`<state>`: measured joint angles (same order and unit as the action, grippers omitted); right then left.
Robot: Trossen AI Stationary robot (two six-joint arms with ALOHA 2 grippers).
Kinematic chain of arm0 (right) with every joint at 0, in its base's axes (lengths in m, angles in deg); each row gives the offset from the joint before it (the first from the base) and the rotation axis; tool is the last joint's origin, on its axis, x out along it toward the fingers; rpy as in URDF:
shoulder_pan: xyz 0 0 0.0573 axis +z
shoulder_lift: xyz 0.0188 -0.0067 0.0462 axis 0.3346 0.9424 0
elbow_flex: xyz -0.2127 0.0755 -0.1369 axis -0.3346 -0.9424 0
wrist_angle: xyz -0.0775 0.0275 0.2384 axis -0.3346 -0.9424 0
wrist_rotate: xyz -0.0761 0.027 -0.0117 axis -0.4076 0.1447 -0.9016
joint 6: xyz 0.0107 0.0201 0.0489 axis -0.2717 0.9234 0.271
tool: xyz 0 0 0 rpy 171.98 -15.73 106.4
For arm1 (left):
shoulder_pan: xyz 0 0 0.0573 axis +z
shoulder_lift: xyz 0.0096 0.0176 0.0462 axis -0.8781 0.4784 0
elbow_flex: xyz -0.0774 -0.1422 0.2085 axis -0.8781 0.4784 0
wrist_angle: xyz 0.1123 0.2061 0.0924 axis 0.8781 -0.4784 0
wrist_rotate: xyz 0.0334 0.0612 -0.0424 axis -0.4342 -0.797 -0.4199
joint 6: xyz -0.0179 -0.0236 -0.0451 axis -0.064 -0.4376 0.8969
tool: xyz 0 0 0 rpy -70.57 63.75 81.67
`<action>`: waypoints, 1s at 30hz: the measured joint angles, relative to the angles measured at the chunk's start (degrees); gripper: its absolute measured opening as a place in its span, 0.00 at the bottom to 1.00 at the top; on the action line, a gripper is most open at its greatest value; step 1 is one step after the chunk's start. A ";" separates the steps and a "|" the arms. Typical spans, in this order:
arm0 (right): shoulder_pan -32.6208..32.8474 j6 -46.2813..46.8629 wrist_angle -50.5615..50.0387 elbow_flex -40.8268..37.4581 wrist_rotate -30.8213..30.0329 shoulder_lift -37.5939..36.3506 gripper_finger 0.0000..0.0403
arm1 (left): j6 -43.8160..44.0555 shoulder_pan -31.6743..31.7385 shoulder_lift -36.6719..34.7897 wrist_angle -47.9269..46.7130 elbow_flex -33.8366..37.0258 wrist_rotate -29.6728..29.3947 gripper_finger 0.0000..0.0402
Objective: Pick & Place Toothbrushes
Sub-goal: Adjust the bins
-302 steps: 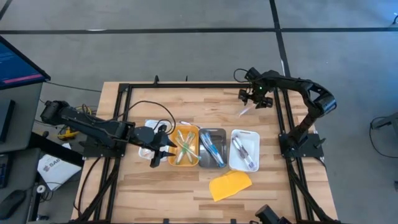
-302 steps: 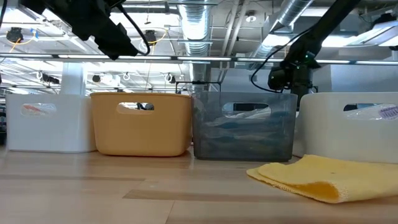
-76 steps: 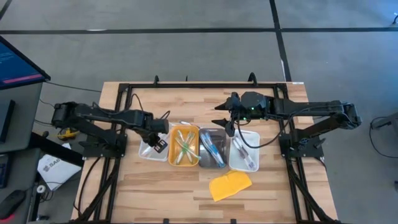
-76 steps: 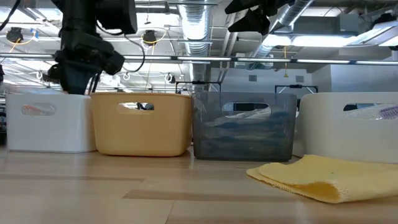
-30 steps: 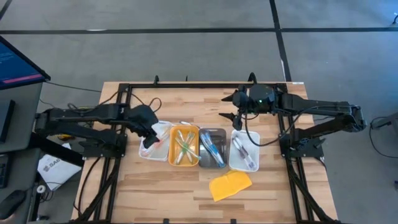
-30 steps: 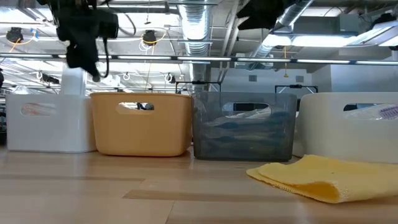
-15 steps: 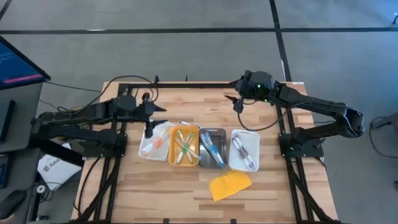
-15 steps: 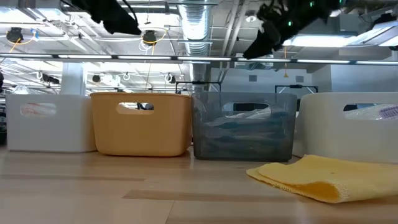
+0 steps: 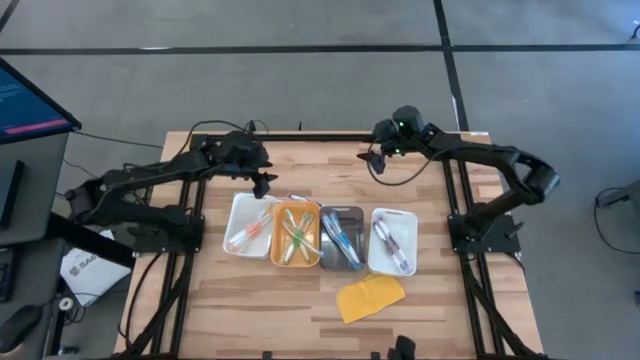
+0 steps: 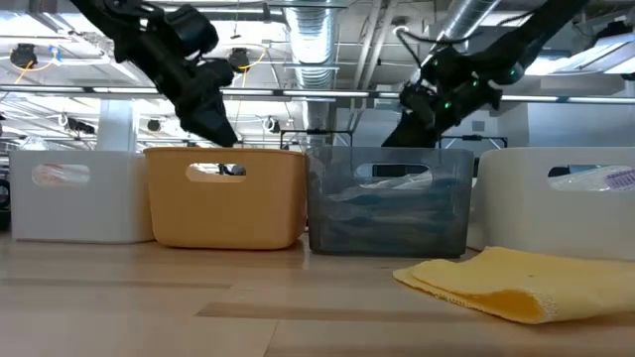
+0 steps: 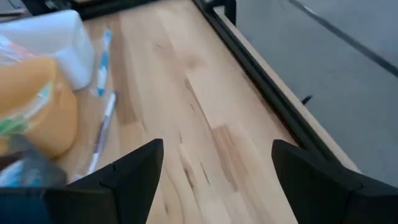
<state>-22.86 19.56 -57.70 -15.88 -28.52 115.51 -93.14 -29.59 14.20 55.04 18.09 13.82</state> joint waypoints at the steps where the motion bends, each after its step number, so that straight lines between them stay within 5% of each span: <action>1: -0.09 0.03 0.88 0.00 0.00 1.07 0.73 | 0.01 0.64 0.44 0.23 0.00 -0.04 0.51; 14: 4.72 7.38 2.09 0.12 0.15 6.53 0.73 | -5.05 1.43 -0.27 -3.74 -0.02 0.57 0.51; 18: 6.93 9.00 -0.71 2.06 -0.54 6.64 0.69 | -4.63 1.50 0.48 -4.25 -0.02 0.57 0.44; 21: 9.32 8.29 -6.12 5.81 -2.59 8.12 0.58 | -2.77 2.08 0.47 -3.98 -0.02 0.60 0.29; 25: 12.43 5.42 -10.63 11.38 -3.45 10.94 0.31 | 0.28 3.69 0.48 -3.98 -0.02 0.60 0.04; 28: 13.64 4.10 -11.16 14.12 -3.45 13.65 0.08 | 2.47 5.26 0.62 -3.69 0.39 0.61 0.02; 30: 13.92 5.38 -11.13 15.79 -3.41 15.59 0.04 | 4.16 5.76 2.00 -3.61 1.06 1.10 0.01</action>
<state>-8.94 24.95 -68.83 -0.09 -31.93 131.10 -88.98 -23.83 16.20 51.43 19.15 14.92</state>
